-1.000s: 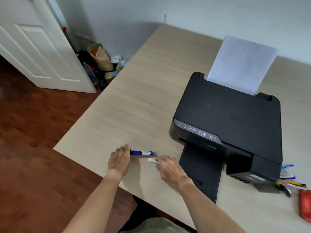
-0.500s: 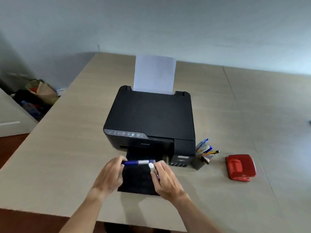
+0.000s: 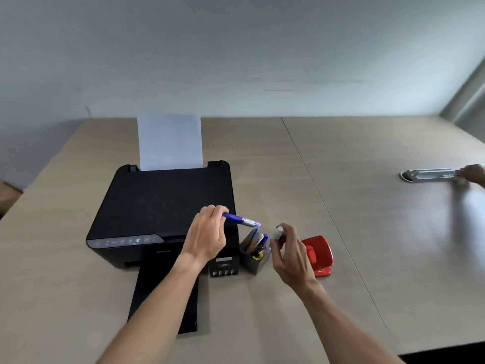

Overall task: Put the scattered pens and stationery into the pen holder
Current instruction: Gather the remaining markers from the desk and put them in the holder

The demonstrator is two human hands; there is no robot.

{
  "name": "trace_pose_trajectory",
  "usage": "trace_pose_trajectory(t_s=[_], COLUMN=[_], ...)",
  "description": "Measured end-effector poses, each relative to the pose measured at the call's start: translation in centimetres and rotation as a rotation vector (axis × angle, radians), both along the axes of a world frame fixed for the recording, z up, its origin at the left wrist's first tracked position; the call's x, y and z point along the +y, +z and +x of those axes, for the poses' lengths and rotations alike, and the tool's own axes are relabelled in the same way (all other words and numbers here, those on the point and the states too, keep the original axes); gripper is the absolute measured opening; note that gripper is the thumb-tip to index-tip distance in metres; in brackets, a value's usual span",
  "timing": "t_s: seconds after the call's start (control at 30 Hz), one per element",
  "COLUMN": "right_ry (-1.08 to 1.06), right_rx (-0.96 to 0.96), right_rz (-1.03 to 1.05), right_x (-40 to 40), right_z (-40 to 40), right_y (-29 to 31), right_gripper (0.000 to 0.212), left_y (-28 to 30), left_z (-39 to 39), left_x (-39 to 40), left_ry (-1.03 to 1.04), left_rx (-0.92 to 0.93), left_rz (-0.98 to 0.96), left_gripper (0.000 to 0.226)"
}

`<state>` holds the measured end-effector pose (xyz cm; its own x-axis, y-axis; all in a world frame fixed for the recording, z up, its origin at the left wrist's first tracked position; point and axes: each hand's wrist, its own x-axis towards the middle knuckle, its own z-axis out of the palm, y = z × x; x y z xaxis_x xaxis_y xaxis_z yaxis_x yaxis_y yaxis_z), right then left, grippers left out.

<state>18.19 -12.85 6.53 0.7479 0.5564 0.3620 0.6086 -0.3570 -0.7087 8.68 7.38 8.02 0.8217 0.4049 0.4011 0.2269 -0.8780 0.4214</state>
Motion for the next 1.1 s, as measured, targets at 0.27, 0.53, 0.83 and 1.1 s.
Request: trace_pose_trajectory(t_s=[0.27, 0.53, 0.83, 1.1], right_ry=[0.013, 0.016, -0.015, 0.012], right_rx=[0.134, 0.191, 0.194, 0.312], right_rz=[-0.066, -0.141, -0.233, -0.363], right_x=[0.5, 0.9, 0.1, 0.1], right_z=[1.3, 2.6, 2.2, 1.1], right_y=[-1.9, -3.2, -4.8, -5.6], right_gripper=[0.021, 0.019, 0.044, 0.094], left_y=[-0.5, -1.8, -1.4, -2.0], left_z=[2.7, 4.1, 4.6, 4.4], left_x=[-1.2, -3.0, -2.9, -3.8], left_ry=[-0.075, -0.142, -0.117, -0.108], left_rx=[0.254, 0.342, 0.395, 0.463], left_rz=[0.219, 0.189, 0.298, 0.372], left_gripper=[0.013, 0.01, 0.014, 0.024])
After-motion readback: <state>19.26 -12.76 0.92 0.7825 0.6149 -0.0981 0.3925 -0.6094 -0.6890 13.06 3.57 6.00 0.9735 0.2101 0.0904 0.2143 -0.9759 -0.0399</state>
